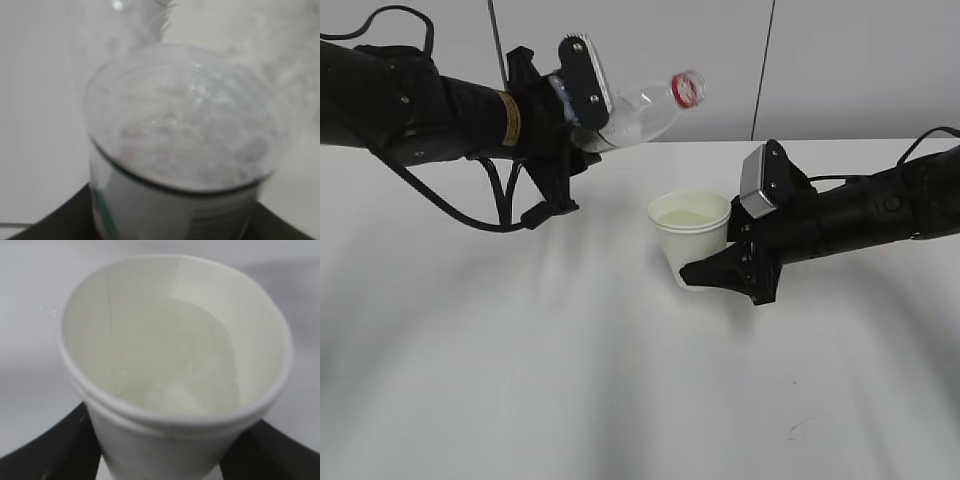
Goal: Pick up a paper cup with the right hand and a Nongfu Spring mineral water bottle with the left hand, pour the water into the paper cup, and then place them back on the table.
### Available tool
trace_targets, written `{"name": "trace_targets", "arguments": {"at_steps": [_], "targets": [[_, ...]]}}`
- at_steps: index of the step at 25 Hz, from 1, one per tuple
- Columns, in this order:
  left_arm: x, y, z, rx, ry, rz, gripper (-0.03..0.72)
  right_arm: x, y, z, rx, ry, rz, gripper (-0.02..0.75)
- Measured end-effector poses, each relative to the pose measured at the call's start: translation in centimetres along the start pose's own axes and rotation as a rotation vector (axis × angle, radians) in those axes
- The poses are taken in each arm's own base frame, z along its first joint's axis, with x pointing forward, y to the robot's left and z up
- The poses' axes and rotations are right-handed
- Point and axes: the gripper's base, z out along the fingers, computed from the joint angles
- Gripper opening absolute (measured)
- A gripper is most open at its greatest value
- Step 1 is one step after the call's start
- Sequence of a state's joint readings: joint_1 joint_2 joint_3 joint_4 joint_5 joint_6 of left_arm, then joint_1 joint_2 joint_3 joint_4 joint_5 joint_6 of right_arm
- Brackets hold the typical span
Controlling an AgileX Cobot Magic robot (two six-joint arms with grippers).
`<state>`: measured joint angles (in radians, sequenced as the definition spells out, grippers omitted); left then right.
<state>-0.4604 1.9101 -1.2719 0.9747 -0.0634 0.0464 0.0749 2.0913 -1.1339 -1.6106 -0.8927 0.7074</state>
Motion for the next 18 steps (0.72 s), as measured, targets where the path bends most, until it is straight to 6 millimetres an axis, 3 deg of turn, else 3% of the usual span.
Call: {"name": "trace_targets", "arguments": {"at_steps": [8,18], "targets": [[1.6,1.4,0.0,-0.08,-0.058,-0.484,0.341,-1.0,-1.5,-0.2,0.158,-0.118,0.047,0.459],[3.3,-1.7,-0.3,-0.146,-0.187,-0.796,0.341,-1.2,-3.4,-0.7,0.373,-0.154,0.09,0.459]]}}
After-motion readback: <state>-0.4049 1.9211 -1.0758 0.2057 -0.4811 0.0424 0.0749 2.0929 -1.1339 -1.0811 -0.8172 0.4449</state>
